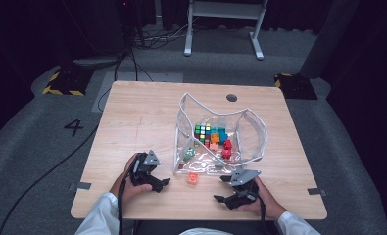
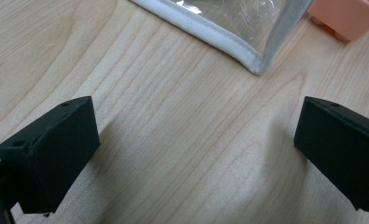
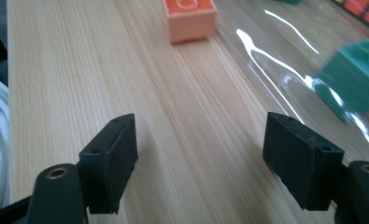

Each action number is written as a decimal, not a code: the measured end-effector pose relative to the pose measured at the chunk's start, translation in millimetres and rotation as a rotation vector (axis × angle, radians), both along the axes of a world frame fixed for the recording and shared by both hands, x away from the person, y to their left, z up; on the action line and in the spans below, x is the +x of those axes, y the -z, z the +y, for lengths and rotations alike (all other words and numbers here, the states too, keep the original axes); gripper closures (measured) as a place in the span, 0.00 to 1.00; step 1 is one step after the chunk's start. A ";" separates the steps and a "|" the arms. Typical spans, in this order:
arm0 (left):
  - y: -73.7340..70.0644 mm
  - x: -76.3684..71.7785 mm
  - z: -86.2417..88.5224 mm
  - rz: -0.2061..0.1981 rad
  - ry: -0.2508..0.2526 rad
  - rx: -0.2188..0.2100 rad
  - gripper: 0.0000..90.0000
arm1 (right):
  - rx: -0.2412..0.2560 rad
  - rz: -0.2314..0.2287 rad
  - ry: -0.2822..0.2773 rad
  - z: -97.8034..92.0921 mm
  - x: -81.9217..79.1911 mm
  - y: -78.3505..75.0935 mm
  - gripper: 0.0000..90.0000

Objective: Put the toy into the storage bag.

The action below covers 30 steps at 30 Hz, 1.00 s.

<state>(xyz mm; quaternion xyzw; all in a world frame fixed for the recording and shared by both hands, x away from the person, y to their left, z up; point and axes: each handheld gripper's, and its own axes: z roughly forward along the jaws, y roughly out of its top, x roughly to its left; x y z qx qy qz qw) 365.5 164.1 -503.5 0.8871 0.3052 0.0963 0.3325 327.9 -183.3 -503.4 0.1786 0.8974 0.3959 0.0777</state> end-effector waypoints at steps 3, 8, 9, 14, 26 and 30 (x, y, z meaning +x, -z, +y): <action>0.1 0.1 0.0 -0.003 0.000 0.000 0.00 | -0.016 -0.011 -0.007 16.2 2.2 0.0 0.29; 0.1 0.0 0.0 -0.003 -0.001 0.000 0.00 | -0.010 -0.015 -0.020 40.4 10.2 0.6 0.29; 0.1 0.0 0.0 -0.003 -0.001 0.000 0.00 | -0.010 -0.014 -0.016 44.0 11.9 0.7 0.28; -0.1 0.1 0.1 -0.009 -0.002 0.004 0.00 | 0.016 -0.012 -0.026 59.3 16.1 1.5 0.28; -0.1 0.1 0.1 -0.009 -0.002 0.004 0.00 | 0.002 -0.018 -0.029 73.6 19.0 0.4 0.40; -0.1 0.1 0.1 -0.009 -0.002 0.004 0.00 | 0.022 -0.015 0.000 75.6 19.1 -0.2 0.53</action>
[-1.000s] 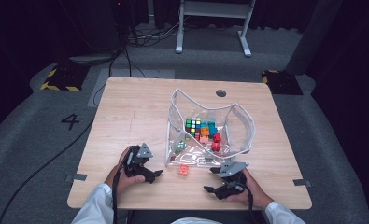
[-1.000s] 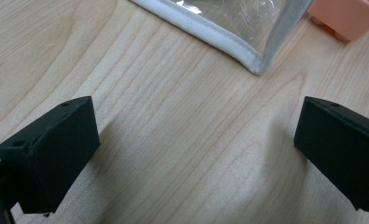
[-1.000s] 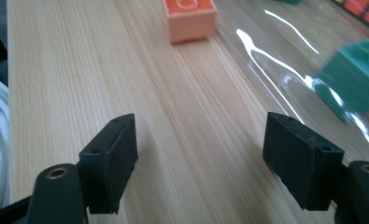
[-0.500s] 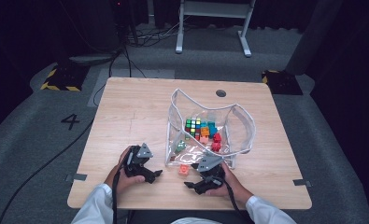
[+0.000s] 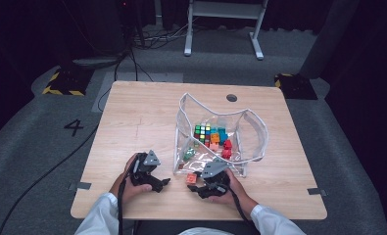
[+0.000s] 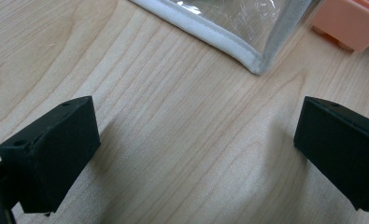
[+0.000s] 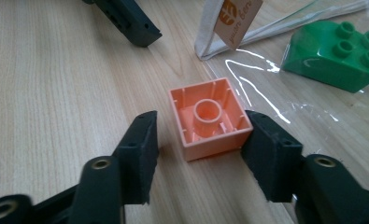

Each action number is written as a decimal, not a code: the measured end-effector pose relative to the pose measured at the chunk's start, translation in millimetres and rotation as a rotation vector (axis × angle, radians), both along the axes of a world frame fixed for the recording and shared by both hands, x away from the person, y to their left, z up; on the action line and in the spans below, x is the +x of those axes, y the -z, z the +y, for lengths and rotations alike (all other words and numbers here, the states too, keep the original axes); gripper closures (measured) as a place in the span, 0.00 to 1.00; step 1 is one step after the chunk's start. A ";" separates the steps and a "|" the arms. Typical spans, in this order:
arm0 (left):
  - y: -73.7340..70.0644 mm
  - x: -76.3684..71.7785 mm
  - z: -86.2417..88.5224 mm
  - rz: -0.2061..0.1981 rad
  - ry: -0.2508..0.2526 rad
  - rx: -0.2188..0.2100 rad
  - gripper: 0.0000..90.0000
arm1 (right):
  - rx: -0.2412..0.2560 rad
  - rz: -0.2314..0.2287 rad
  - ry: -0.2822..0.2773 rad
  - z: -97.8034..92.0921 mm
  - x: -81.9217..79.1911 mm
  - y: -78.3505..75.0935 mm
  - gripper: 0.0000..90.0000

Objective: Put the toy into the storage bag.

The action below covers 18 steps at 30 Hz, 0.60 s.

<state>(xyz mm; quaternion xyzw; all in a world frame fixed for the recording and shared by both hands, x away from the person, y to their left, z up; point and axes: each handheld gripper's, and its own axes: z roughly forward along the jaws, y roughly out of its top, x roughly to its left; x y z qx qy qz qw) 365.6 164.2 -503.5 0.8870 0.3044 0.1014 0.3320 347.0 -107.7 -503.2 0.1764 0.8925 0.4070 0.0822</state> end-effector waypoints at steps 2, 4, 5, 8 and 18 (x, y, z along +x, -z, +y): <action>0.0 0.0 0.0 0.000 0.000 0.000 0.00 | 0.005 0.011 0.012 0.6 -1.0 -0.3 0.59; 0.0 0.0 0.0 0.000 0.000 0.000 0.00 | 0.014 0.007 0.004 0.8 -0.6 -0.2 0.64; 0.0 0.0 0.0 0.000 0.000 0.000 0.00 | 0.014 0.003 0.003 0.7 -0.6 -0.2 0.65; 0.0 0.0 0.0 0.000 0.000 0.000 0.00 | 0.014 -0.003 -0.001 0.7 -0.8 -0.1 0.65; 0.0 -0.1 -0.1 -0.002 0.000 0.000 0.00 | 0.010 -0.005 -0.037 -5.0 -1.5 -0.4 0.66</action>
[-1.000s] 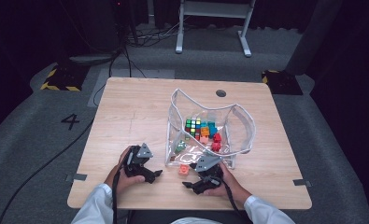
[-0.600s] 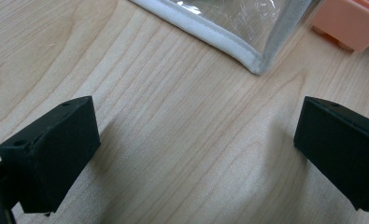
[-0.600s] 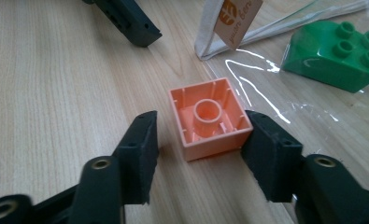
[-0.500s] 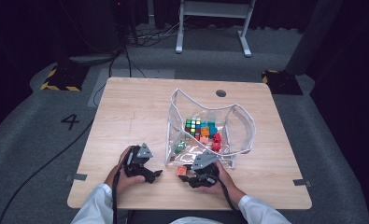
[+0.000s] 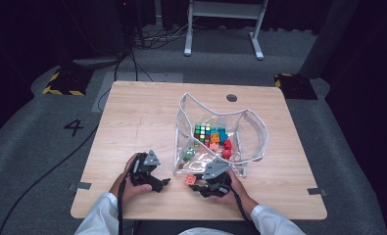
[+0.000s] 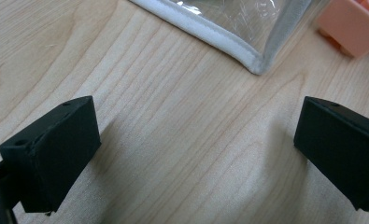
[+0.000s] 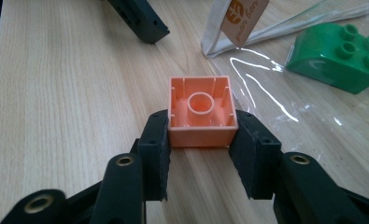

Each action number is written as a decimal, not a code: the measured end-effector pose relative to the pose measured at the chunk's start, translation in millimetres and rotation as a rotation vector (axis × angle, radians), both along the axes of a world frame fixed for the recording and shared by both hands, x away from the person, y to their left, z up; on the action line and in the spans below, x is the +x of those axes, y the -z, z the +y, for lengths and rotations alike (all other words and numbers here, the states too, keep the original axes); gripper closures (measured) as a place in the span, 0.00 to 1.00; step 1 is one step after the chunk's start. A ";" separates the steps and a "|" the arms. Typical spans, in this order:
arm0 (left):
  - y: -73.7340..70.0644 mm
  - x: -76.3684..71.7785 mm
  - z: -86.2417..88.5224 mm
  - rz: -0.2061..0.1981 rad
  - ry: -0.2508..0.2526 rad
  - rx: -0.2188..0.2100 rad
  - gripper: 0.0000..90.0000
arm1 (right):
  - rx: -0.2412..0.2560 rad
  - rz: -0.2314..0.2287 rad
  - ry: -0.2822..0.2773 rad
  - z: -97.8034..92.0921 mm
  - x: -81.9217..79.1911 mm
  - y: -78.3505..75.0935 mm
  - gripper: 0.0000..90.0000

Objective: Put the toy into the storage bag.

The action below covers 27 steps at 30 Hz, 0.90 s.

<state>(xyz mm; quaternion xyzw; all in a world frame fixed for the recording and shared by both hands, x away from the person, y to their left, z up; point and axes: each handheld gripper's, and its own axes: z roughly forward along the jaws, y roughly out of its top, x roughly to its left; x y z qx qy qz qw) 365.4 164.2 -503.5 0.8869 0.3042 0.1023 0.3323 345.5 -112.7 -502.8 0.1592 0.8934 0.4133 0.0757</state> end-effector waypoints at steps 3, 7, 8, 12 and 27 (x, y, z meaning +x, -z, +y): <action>0.0 0.0 0.0 0.000 0.000 0.000 0.00 | -0.009 -0.002 -0.003 -6.3 -1.4 -2.0 0.66; 0.0 0.0 0.0 0.000 0.000 0.000 0.00 | -0.002 -0.029 -0.039 -18.1 -2.6 -5.6 0.66; 0.0 0.0 0.0 0.000 0.000 0.000 0.00 | 0.005 -0.044 -0.052 -21.3 -1.8 -5.3 0.66; 0.1 -0.3 -0.1 0.003 -0.002 -0.001 0.00 | -0.003 -0.026 -0.035 -34.7 -4.6 -5.2 0.66; 0.1 -0.4 0.2 0.002 -0.001 -0.002 0.00 | 0.007 0.003 0.047 -89.1 -16.8 -17.1 0.66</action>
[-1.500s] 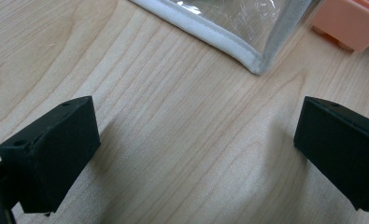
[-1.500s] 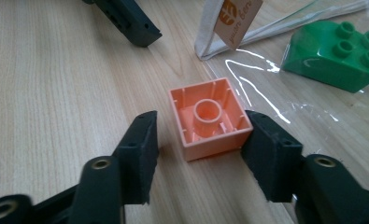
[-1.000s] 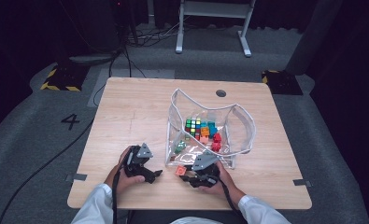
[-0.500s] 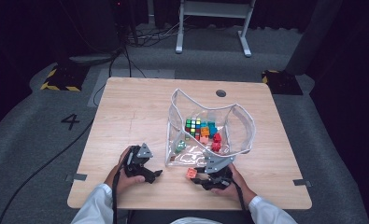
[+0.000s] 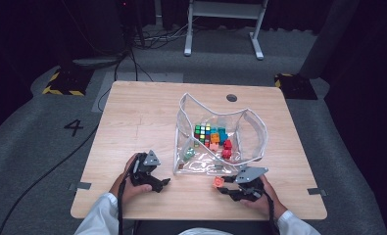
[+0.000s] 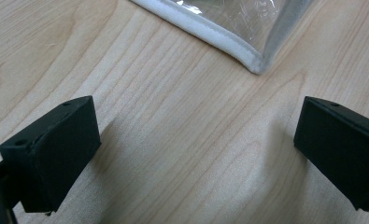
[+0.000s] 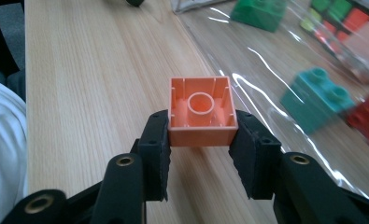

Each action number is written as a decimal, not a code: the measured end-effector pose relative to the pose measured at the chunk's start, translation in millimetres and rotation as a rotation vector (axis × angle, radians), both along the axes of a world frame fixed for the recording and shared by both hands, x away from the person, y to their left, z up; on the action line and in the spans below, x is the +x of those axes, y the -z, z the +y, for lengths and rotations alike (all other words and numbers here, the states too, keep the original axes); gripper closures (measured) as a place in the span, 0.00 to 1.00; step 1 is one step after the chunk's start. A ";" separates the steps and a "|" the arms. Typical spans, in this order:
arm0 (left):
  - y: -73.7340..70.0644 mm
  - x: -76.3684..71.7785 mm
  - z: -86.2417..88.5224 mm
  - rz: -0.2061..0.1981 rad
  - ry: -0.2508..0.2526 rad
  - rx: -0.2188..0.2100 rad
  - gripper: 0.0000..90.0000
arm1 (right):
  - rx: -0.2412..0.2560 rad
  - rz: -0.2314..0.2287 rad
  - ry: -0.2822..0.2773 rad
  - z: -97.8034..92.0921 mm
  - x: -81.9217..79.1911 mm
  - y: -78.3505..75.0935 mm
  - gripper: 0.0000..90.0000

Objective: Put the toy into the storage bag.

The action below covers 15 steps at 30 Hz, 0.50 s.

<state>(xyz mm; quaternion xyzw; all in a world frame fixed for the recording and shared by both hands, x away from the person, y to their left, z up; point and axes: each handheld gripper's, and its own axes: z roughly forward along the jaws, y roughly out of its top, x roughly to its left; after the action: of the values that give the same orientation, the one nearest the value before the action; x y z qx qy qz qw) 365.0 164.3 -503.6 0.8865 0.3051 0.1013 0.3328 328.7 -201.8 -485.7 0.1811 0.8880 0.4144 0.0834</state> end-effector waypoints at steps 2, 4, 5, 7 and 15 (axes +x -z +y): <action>0.0 -0.1 0.0 0.001 0.000 0.000 0.00 | 0.004 -0.030 -0.010 -9.3 1.6 0.9 0.66; 0.0 -0.1 0.0 0.001 -0.001 0.000 0.00 | -0.010 -0.016 0.019 -18.0 -0.8 1.8 0.66; 0.0 -0.1 0.0 0.001 0.000 -0.001 0.00 | -0.007 -0.024 0.016 -22.7 -0.4 2.1 0.66; 0.0 -0.1 0.0 0.001 0.000 0.000 0.00 | -0.019 0.000 0.050 -31.2 -4.1 2.1 0.66; 0.0 0.0 0.0 0.000 0.000 0.000 0.00 | -0.028 -0.035 0.104 -64.3 -5.7 1.3 0.66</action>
<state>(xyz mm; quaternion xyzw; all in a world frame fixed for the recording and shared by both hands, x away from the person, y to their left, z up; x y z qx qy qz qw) 365.0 164.3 -503.6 0.8865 0.3051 0.1011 0.3329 323.0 -266.1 -487.1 0.2186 0.8815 0.4001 0.1228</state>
